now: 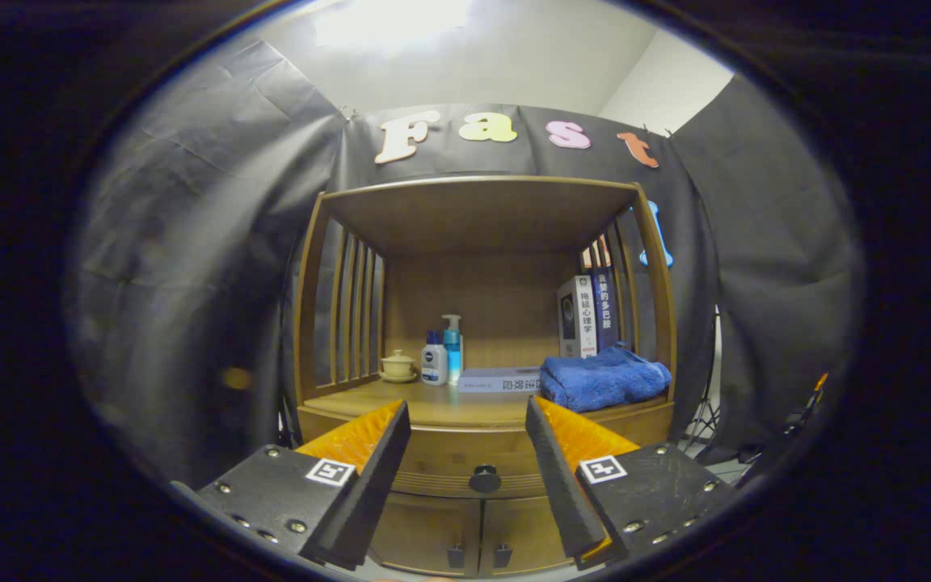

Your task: Pull open the drawer, take out the items inside it, and place them on the countertop above the cabinet.

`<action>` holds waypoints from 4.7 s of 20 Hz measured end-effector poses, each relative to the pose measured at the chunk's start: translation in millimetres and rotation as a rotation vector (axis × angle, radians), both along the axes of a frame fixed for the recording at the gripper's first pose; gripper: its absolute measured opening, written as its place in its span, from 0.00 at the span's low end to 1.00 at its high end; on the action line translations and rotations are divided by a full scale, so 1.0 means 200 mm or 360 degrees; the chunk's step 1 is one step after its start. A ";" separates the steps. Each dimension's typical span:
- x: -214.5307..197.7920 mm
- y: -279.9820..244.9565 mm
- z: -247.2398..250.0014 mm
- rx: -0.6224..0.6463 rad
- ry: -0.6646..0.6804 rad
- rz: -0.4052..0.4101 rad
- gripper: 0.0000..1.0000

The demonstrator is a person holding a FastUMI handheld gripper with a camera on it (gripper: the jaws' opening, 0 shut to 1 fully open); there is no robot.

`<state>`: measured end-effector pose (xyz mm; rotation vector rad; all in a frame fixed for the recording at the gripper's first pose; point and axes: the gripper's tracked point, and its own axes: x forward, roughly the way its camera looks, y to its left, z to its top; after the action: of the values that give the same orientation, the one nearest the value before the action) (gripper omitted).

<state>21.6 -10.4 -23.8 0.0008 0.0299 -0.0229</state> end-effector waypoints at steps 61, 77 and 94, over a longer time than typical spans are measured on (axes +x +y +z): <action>0.27 -0.10 -0.90 0.0183 0.0935 -0.0151 0.30; -0.30 -0.08 -0.79 0.0093 0.1071 -0.0290 0.30; -0.35 -0.07 -0.79 0.0216 0.0914 -0.0328 0.41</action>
<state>-48.9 -24.2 -181.6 0.1335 0.6058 -0.2266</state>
